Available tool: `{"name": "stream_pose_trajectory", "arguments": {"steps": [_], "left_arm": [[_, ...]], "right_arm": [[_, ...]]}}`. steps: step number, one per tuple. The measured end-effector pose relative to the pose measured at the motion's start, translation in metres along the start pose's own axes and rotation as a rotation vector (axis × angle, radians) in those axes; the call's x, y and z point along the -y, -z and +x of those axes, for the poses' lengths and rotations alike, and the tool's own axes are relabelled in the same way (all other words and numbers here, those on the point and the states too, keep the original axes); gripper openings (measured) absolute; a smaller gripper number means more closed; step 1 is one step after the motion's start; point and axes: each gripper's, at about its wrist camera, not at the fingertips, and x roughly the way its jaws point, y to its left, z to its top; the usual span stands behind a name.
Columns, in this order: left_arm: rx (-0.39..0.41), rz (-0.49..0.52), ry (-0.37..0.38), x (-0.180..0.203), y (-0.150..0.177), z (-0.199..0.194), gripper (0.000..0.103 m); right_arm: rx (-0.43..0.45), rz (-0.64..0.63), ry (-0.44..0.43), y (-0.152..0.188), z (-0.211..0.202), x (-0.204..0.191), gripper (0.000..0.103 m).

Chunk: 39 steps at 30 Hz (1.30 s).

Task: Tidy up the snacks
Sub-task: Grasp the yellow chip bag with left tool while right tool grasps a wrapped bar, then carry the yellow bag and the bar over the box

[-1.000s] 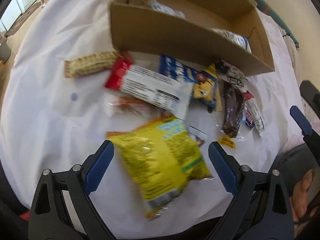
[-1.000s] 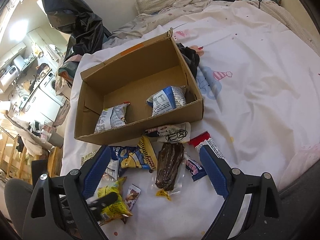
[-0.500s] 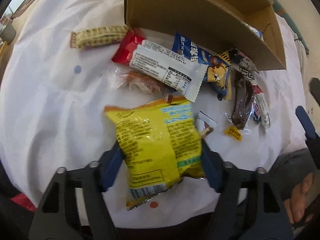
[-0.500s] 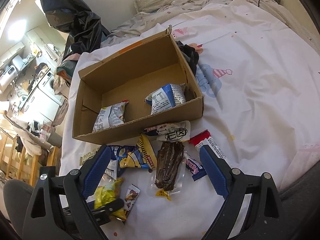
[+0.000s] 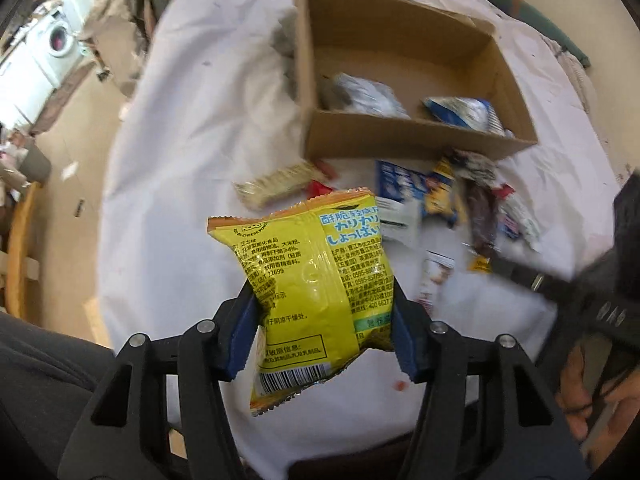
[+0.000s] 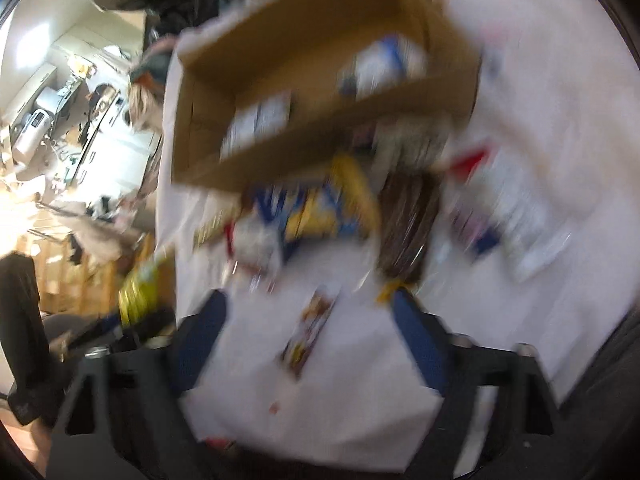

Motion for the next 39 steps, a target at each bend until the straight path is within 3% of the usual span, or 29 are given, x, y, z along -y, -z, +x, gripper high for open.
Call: {"name": "stream_pose_trajectory", "arguments": {"steps": [2, 6, 12, 15, 18, 21, 32, 39], "left_arm": [[0.01, -0.042, -0.031, -0.006, 0.003, 0.007, 0.054], [-0.033, -0.129, 0.023, -0.012, 0.008, 0.022, 0.054], [-0.017, -0.088, 0.02, 0.001, 0.009, 0.022, 0.054], [-0.013, -0.073, 0.022, 0.006, 0.01, 0.02, 0.054], [-0.011, -0.072, 0.021, 0.006, 0.009, 0.019, 0.054], [-0.021, -0.084, 0.022, 0.005, 0.01, 0.021, 0.054], [-0.028, -0.101, -0.009, -0.001, 0.011, 0.028, 0.054], [0.033, -0.096, -0.013, 0.002, 0.005, 0.016, 0.054]], "right_arm": [[-0.041, 0.008, 0.049, 0.009, 0.019, -0.006, 0.052], [-0.078, -0.029, 0.105, 0.017, 0.041, -0.02, 0.049], [-0.086, -0.119, 0.235, 0.021, 0.064, -0.03, 0.047], [-0.069, -0.173, 0.29, 0.026, 0.066, -0.033, 0.032], [-0.06, -0.16, 0.254, 0.026, 0.06, -0.024, 0.022], [-0.052, -0.134, 0.223, 0.025, 0.052, -0.018, 0.019], [0.037, -0.123, 0.092, 0.018, 0.0, -0.025, 0.019], [0.142, -0.138, 0.001, -0.001, -0.044, -0.023, 0.019]]}}
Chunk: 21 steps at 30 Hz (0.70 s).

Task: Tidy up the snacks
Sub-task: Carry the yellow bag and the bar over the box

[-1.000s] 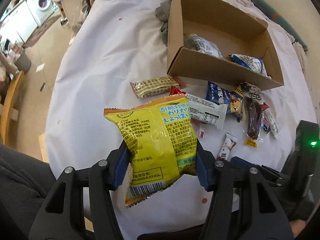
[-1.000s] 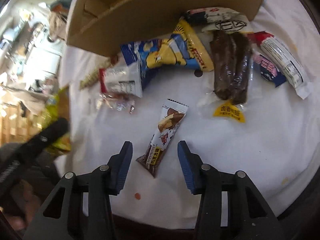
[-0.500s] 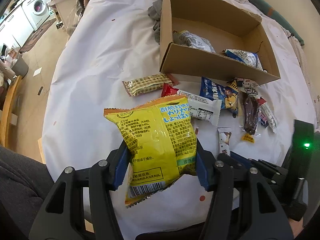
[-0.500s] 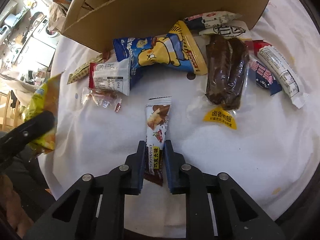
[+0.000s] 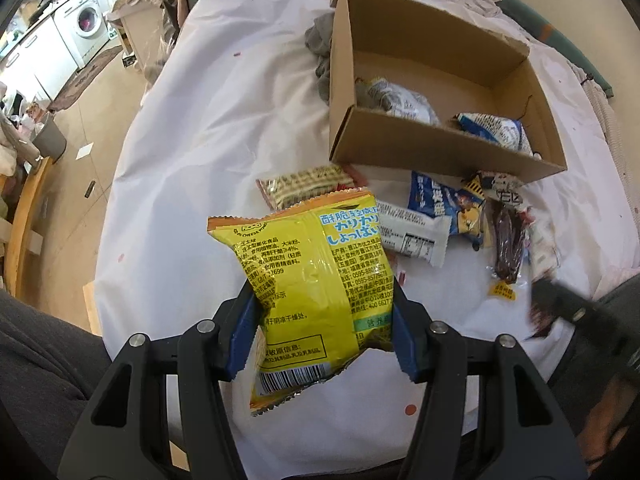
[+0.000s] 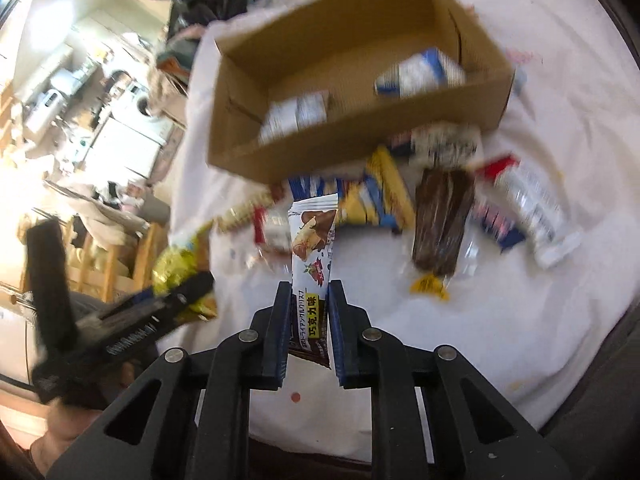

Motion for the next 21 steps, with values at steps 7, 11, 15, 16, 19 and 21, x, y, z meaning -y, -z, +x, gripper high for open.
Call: {"name": "stream_pose_trajectory", "arguments": {"steps": [7, 11, 15, 16, 19, 21], "left_arm": [[0.122, 0.021, 0.013, 0.008, -0.05, -0.035, 0.054], [0.18, 0.055, 0.0, 0.019, -0.091, -0.044, 0.054], [0.211, 0.101, 0.001, 0.035, -0.123, -0.043, 0.054], [0.216, 0.113, 0.002, 0.039, -0.127, -0.042, 0.054], [0.221, 0.159, 0.002, 0.052, -0.139, -0.033, 0.054], [0.21, 0.183, 0.005, 0.062, -0.144, -0.024, 0.054]], "right_arm": [[0.104, -0.031, -0.026, -0.054, -0.035, 0.006, 0.019], [0.158, -0.066, -0.023, -0.089, -0.043, 0.008, 0.019], [0.196, -0.061, -0.049, -0.114, -0.039, 0.016, 0.019], [0.204, -0.063, -0.05, -0.117, -0.037, 0.017, 0.019], [0.227, -0.07, -0.065, -0.126, -0.029, 0.021, 0.019], [0.229, -0.067, -0.068, -0.13, -0.019, 0.024, 0.019]]}}
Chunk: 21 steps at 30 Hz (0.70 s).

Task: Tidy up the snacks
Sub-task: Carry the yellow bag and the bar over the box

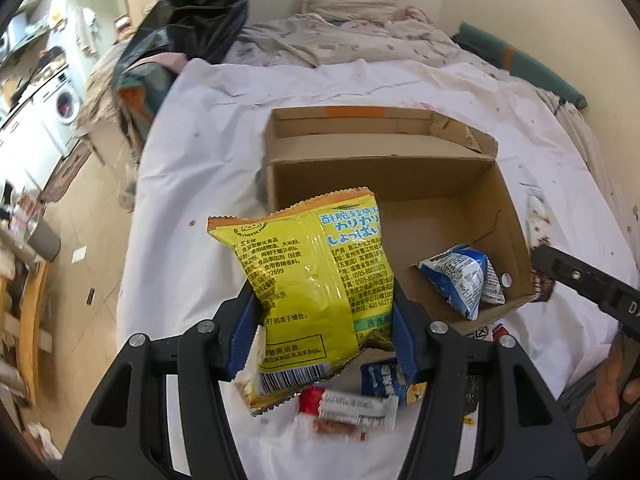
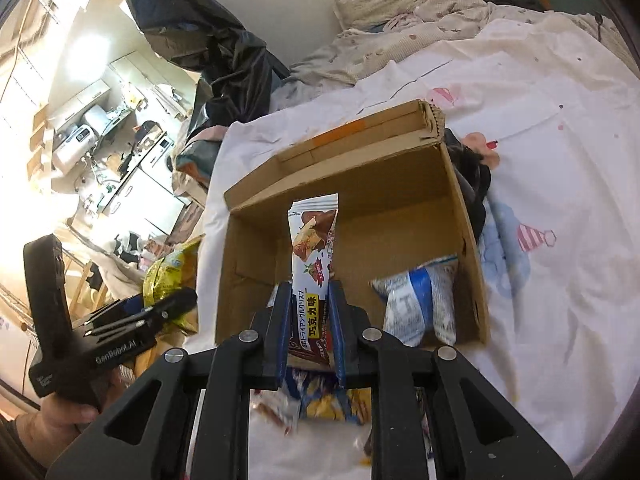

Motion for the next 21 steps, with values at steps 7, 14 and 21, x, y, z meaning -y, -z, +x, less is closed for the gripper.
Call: {"name": "stream_pose_trajectory", "arguments": {"steps": [7, 14, 21], "left_arm": [[-0.012, 0.03, 0.025, 0.019, -0.01, 0.036, 0.054], [-0.02, 0.053, 0.026, 0.023, -0.001, 0.059, 0.054], [-0.051, 0.017, 0.038, 0.015, -0.003, 0.07, 0.055]], "right_arm": [[-0.036, -0.043, 0.042, 0.006, 0.028, 0.004, 0.019], [-0.08, -0.085, 0.083, 0.011, 0.047, 0.008, 0.019], [-0.084, -0.07, 0.082, 0.007, 0.056, 0.012, 0.019]]}}
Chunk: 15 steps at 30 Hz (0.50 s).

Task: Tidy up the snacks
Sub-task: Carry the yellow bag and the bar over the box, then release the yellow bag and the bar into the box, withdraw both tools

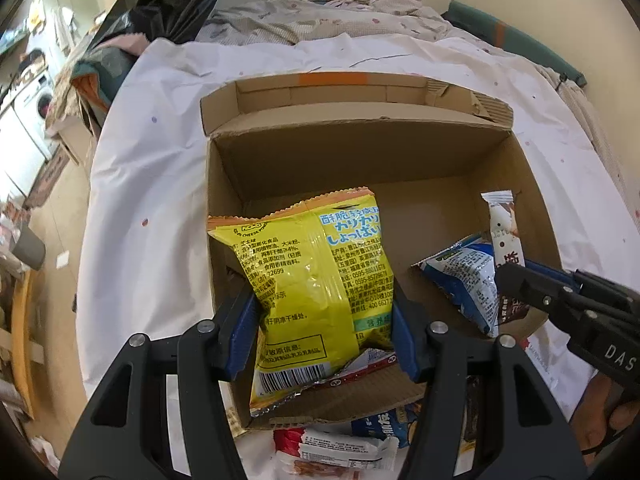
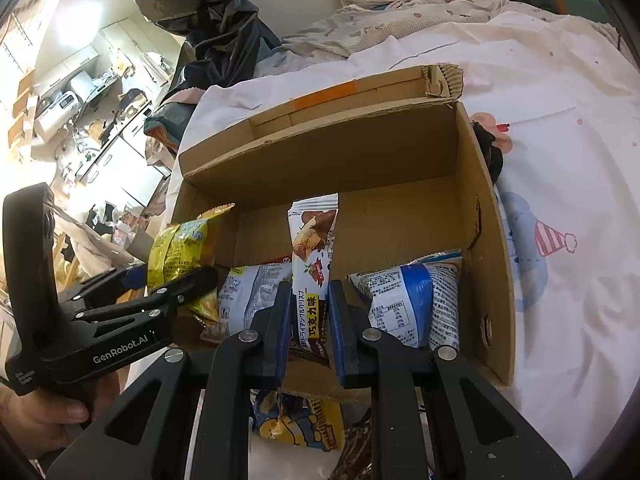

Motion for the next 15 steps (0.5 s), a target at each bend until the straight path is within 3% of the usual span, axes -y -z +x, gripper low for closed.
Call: {"name": "stream_pose_trajectory", "arguments": {"steps": [15], "left_arm": [[-0.034, 0.013, 0.033, 0.0032, 0.0005, 0.0057, 0.057]], "right_arm": [[-0.015, 0.033, 0.009, -0.002, 0.0025, 0.0083, 0.019]]}}
